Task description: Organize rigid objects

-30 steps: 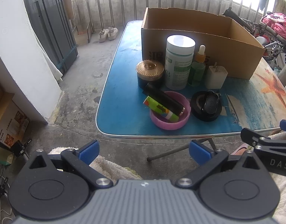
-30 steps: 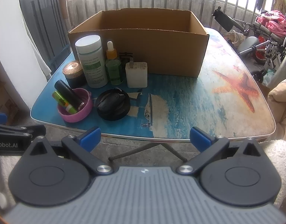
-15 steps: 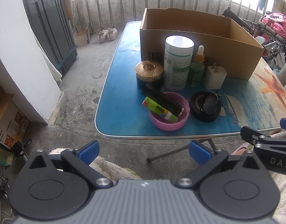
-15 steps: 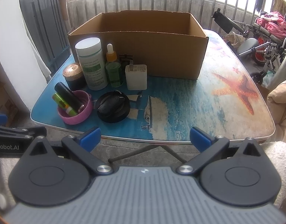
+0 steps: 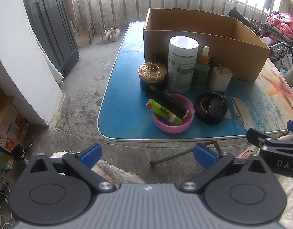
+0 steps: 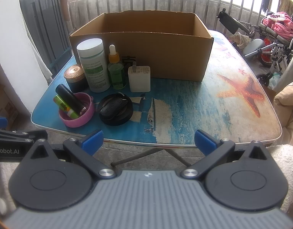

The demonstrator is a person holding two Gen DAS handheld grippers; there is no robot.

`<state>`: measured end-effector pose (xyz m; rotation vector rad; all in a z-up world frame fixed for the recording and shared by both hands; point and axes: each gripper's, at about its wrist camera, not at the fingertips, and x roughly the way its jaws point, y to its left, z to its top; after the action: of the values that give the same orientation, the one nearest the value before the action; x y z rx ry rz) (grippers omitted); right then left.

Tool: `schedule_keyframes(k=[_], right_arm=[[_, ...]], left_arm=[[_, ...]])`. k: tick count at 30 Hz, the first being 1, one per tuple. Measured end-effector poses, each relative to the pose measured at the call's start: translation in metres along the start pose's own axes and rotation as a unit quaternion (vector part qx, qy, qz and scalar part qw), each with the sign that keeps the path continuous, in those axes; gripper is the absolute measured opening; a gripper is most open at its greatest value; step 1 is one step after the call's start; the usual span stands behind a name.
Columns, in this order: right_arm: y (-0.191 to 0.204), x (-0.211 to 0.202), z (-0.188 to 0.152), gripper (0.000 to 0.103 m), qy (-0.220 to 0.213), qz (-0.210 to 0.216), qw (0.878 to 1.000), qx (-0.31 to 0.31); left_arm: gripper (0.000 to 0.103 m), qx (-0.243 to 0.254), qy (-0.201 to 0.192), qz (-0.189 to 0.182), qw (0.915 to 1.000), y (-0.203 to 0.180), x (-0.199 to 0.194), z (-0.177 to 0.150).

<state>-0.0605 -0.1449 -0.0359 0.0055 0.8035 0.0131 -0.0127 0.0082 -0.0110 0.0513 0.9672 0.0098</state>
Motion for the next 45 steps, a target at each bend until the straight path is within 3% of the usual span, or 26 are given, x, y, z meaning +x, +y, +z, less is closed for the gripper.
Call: schedule_keyframes(k=[13,18,22,29,33,38,45], right_arm=[[-0.002,0.001,0.002,0.102,-0.004,-0.002,1.000,-0.004],[-0.013,0.003,0.008,0.102,-0.028,-0.011,1.000,-0.002],[-0.030,0.002,0.015,0.102,-0.059,0.008,0.998,0.007],[-0.048,0.002,0.029,0.102,-0.113,0.096,0.989,0.010],[-0.043,0.008,0.040,0.102,-0.120,0.158,0.980,0.004],[-0.027,0.020,0.051,0.099,-0.111,0.236,0.965,-0.009],[0.001,0.044,0.061,0.071,-0.062,0.313,0.947,-0.028]], left_arm=[[0.103,0.001,-0.004,-0.004,1.0000,-0.002,0.001,0.002],[0.103,-0.008,-0.031,-0.028,0.9991,-0.001,0.000,0.012],[0.103,-0.006,-0.050,-0.060,0.9969,-0.002,0.002,0.020],[0.099,0.017,-0.090,-0.108,0.9899,-0.008,0.009,0.024],[0.090,0.028,-0.105,-0.101,0.9889,-0.012,0.014,0.025],[0.079,0.008,-0.095,-0.105,0.9898,-0.002,0.025,0.025],[0.057,-0.009,-0.077,-0.114,0.9904,0.014,0.040,0.026]])
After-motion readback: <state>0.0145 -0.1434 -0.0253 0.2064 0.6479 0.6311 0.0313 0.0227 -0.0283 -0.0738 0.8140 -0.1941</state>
